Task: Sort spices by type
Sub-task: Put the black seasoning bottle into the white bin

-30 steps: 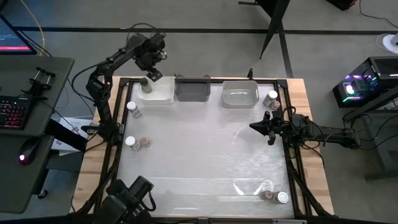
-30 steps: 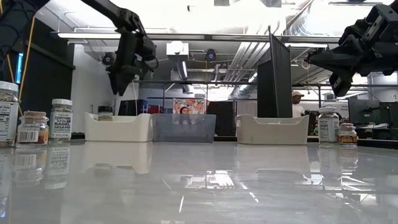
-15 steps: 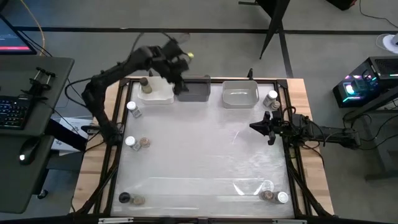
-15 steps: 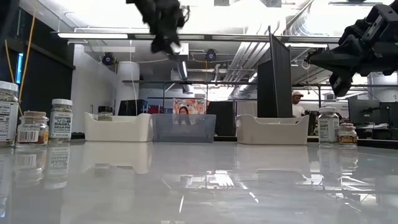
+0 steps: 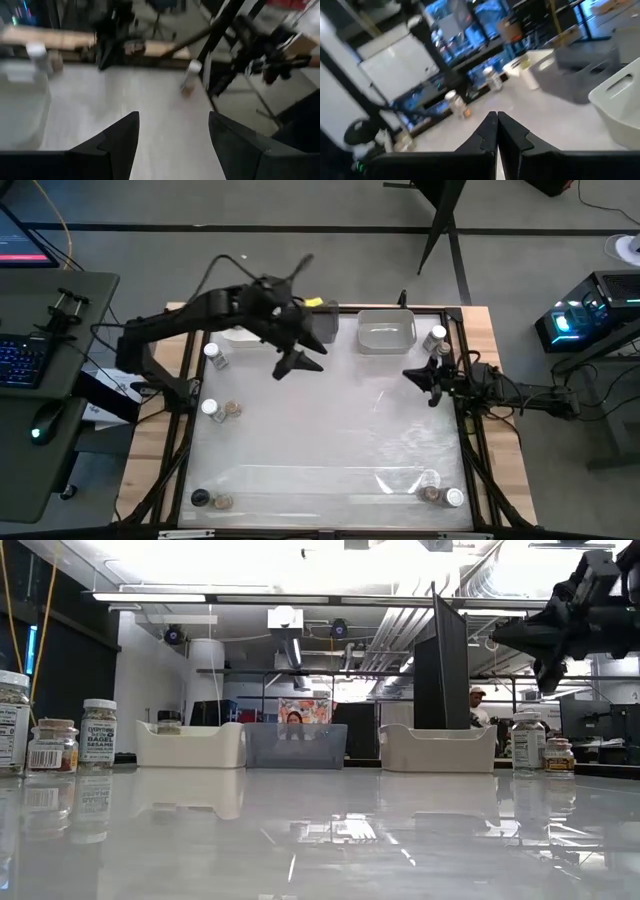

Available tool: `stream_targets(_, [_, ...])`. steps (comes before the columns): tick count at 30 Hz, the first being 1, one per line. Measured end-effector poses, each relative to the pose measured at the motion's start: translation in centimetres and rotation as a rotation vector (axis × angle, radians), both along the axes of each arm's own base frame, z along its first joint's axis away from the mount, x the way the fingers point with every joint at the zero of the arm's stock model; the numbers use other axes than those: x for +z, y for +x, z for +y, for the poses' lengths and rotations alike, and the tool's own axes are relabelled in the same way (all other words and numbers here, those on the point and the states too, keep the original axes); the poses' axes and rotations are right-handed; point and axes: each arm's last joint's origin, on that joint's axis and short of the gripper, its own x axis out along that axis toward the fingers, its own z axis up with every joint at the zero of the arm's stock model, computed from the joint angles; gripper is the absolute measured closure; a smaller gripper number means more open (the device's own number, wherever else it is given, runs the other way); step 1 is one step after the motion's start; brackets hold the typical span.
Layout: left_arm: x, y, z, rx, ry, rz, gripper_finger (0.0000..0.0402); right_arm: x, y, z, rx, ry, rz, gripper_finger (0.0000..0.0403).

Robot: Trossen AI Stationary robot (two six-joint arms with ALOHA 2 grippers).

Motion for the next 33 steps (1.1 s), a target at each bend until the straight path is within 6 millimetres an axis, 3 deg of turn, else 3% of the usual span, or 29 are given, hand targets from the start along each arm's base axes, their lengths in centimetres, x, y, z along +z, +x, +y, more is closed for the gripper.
stream_targets(4, [1.5, -1.3, -1.4, 0.012, 0.033, -0.062, 0.0179, 1.1, -0.2, -0.3, -0.076, 0.166, -0.166, 0.0402])
stream_targets(8, [1.6, -1.8, -3.3, 0.026, 0.058, -0.087, 0.0179, 1.7, -0.4, -0.5, -0.168, 0.219, -0.251, 0.0402])
stream_targets(12, [-1.2, -2.8, -4.4, 0.063, -0.032, -0.102, 0.0179, 1.6, -0.5, -0.7, -0.233, 0.228, -0.255, 0.0402])
stream_targets(19, [-6.2, -8.0, -4.9, 0.269, -0.275, -0.2, 0.0179, 1.7, -0.5, -0.7, -0.213, 0.28, -0.284, 0.0402])
stream_targets(21, [-7.4, -9.4, -5.6, 0.271, -0.349, -0.153, 0.0179, 1.9, -0.5, -0.6, -0.188, 0.346, -0.328, 0.0402])
stream_targets(25, [-7.8, -11.7, -7.8, 0.195, -0.4, -0.004, 0.0179, 2.3, -0.6, -0.5, -0.105, 0.422, -0.388, 0.0402])
stream_targets(29, [-7.7, -13.4, -9.6, 0.088, -0.242, 0.243, 0.0179, 2.5, -0.4, -0.3, -0.035, 0.484, -0.407, 0.0402])
stream_targets(33, [-7.2, -15.0, -10.2, 0.031, -0.084, 0.454, 0.0179, 2.7, 0.1, -0.4, -0.036, 0.516, -0.426, 0.0397])
